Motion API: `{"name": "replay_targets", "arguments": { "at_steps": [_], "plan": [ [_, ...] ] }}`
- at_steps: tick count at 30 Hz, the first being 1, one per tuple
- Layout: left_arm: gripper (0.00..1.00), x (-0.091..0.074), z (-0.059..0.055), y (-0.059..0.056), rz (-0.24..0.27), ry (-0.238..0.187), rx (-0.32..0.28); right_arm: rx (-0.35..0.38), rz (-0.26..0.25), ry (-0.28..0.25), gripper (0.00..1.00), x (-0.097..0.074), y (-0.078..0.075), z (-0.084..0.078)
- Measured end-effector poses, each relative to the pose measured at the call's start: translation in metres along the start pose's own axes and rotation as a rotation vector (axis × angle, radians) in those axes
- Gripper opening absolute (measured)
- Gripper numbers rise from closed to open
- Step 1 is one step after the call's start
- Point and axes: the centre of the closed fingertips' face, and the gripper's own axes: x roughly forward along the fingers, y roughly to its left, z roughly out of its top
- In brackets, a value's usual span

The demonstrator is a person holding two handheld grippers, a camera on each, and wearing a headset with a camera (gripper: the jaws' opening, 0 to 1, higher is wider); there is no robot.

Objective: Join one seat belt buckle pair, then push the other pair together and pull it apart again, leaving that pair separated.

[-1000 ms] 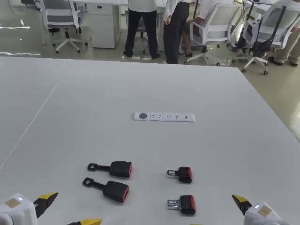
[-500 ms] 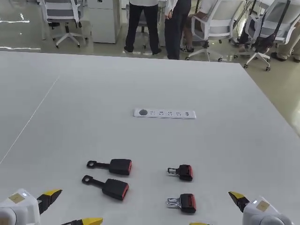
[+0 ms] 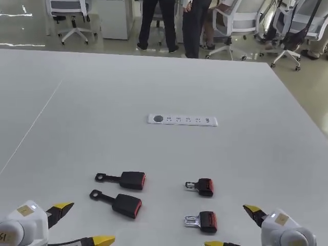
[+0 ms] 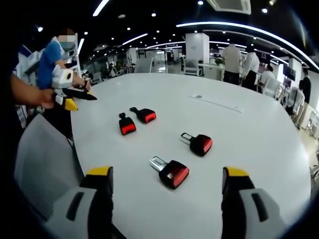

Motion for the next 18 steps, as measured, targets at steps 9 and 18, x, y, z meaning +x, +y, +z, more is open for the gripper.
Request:
{"name": "replay_targets", "arguments": {
  "at_steps": [9,18],
  "plan": [
    [0.89,0.016,-0.003,0.008,-0.030,0.026,0.033,-0.036,0.058,0.043,0.89,0.012,-0.002,-0.003],
    [0.86,0.033,-0.005,0.009,-0.070,0.063,0.098,-0.056,0.111,0.077,0.87,0.026,-0.005,-0.005]
  ]
}}
